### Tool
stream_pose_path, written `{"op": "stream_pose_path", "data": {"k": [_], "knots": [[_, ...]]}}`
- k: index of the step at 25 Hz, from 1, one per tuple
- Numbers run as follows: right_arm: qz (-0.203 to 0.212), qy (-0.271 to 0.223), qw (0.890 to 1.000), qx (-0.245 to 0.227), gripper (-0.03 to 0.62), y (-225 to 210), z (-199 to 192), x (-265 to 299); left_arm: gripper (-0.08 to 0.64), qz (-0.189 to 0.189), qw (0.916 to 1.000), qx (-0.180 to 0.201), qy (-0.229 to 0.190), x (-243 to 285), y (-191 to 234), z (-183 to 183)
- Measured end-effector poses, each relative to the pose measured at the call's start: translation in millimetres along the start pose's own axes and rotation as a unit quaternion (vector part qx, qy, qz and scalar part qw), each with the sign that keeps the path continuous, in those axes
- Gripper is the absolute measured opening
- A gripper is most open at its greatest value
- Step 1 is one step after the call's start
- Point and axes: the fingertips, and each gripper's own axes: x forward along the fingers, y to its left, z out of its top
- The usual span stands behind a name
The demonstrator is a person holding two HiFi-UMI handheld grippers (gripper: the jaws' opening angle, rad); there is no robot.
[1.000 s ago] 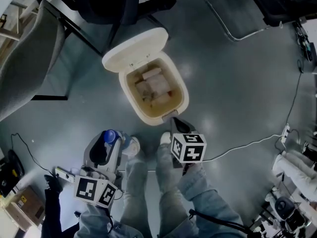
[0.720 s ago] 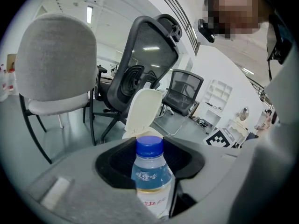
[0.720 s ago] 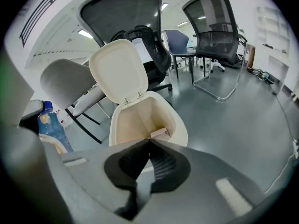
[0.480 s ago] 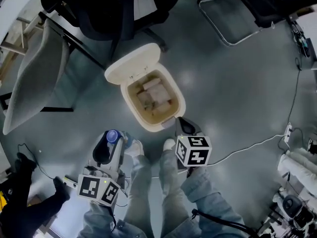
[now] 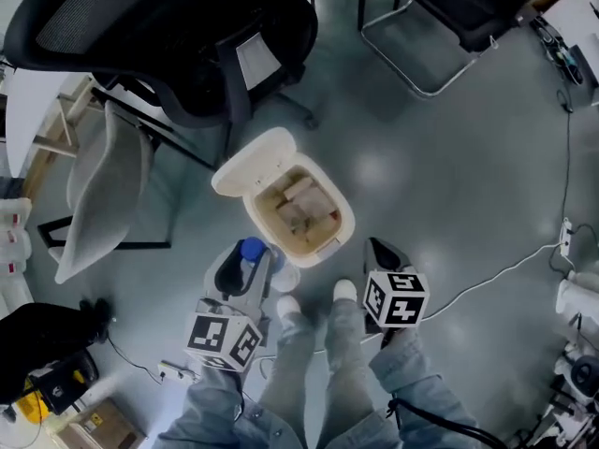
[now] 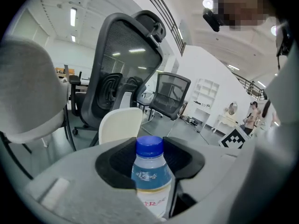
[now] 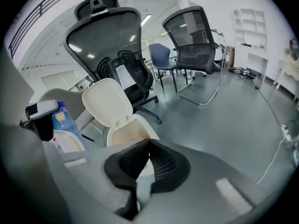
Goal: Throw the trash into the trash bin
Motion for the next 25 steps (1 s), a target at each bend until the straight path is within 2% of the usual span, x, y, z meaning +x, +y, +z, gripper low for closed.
{"op": "stream_pose_path", "data": {"k": [3,7,12,25], "knots": [[-0.007,-0.002,1.000,0.009,0.005,-7,-1,-13,0.189,-0.018,0.9996,0.022,0.004,17,-13,8],[-0.023,-0.005,0.998,0.050,0.005,-20,-13,-24,0.189,-0.028,0.9981,0.054,0.005,42,-16,8],[-0.047,0.005,0.996,0.073,0.005,-38,-31,-35,0.189,-0.030,0.9976,0.062,0.007,79,-6,3],[-0.085,0.032,0.993,0.082,0.005,-72,-52,-45,0.190,-0.037,0.9912,0.096,0.083,175,14,-79]]}}
